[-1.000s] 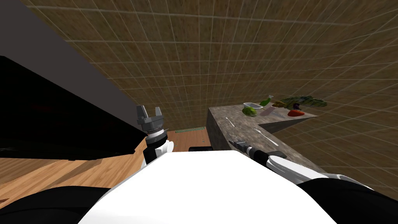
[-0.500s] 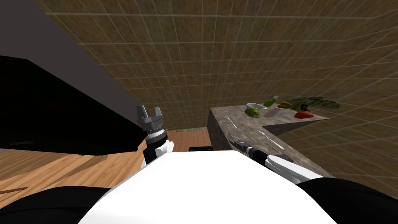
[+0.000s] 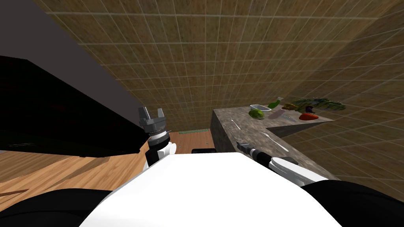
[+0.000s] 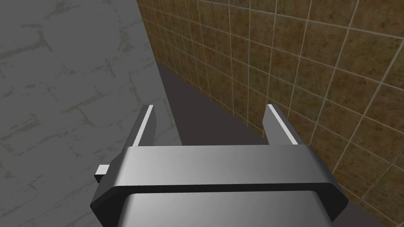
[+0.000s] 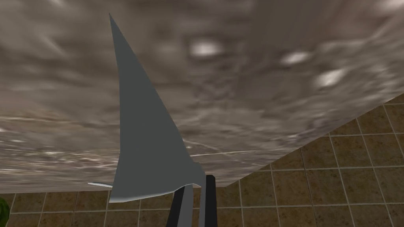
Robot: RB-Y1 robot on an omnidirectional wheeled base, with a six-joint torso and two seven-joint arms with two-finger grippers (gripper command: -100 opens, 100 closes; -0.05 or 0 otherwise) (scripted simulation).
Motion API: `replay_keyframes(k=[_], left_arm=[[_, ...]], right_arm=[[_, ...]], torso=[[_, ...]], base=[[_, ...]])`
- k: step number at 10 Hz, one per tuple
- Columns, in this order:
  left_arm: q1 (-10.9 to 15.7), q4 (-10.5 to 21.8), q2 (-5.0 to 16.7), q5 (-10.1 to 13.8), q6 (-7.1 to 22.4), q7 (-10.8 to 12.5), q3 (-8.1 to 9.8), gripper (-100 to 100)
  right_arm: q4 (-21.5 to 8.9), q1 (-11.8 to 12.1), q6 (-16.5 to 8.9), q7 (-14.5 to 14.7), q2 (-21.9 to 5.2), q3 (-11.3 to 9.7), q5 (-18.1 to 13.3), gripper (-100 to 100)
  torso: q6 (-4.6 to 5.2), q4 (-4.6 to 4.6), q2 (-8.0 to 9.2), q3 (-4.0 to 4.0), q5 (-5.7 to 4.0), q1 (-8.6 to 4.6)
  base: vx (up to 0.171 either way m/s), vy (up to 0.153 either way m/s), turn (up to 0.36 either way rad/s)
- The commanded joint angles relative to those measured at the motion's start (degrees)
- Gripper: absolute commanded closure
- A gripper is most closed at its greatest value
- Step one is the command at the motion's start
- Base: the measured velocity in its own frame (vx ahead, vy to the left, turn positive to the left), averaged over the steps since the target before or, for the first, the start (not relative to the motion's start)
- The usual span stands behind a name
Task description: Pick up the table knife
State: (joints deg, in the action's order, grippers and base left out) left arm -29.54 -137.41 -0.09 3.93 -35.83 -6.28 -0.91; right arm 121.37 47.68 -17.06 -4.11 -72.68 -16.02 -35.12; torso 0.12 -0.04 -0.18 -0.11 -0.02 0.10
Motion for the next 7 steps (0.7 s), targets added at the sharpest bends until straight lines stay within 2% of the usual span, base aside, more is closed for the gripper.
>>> replay_keyframes(k=[1, 2, 3, 5, 6, 7], left_arm=[[0.0, 0.0, 0.0, 0.0, 0.0, 0.0, 0.0, 0], [0.0, 0.0, 0.0, 0.0, 0.0, 0.0, 0.0, 0], [0.0, 0.0, 0.0, 0.0, 0.0, 0.0, 0.0, 0], [0.0, 0.0, 0.0, 0.0, 0.0, 0.0, 0.0, 0], [0.0, 0.0, 0.0, 0.0, 0.0, 0.0, 0.0, 0], [0.0, 0.0, 0.0, 0.0, 0.0, 0.0, 0.0, 0]], right_arm=[[0.0, 0.0, 0.0, 0.0, 0.0, 0.0, 0.0, 100], [0.0, 0.0, -0.01, 0.0, 0.0, 0.0, 0.0, 0], [1.93, 1.03, -0.9, -0.5, -1.53, 0.33, -0.03, 100], [3.85, 2.08, -1.82, -0.94, -2.94, 0.62, -0.2, 100], [3.26, 1.85, -1.45, -0.71, -2.37, 0.53, -0.28, 100], [3.4, 1.92, -1.55, -0.76, -2.45, 0.54, -0.3, 0]], torso=[[0.0, 0.0, 0.0, 0.0, 0.0, 0.0], [0.0, 0.0, 0.0, 0.0, 0.0, 0.0], [0.0, 0.0, 0.0, 0.0, 0.0, 0.0], [0.03, 0.01, 0.08, 0.04, 0.0, -0.06], [0.03, 0.01, 0.07, 0.04, 0.0, -0.05], [0.02, 0.0, 0.04, 0.02, -0.01, -0.03]], base=[[0.0, 0.0, 0.0], [0.0, 0.0, 0.0], [-0.005, -0.014, -0.09], [-0.012, -0.021, -0.084], [-0.005, -0.007, -0.009], [0.0, 0.0, 0.0]])
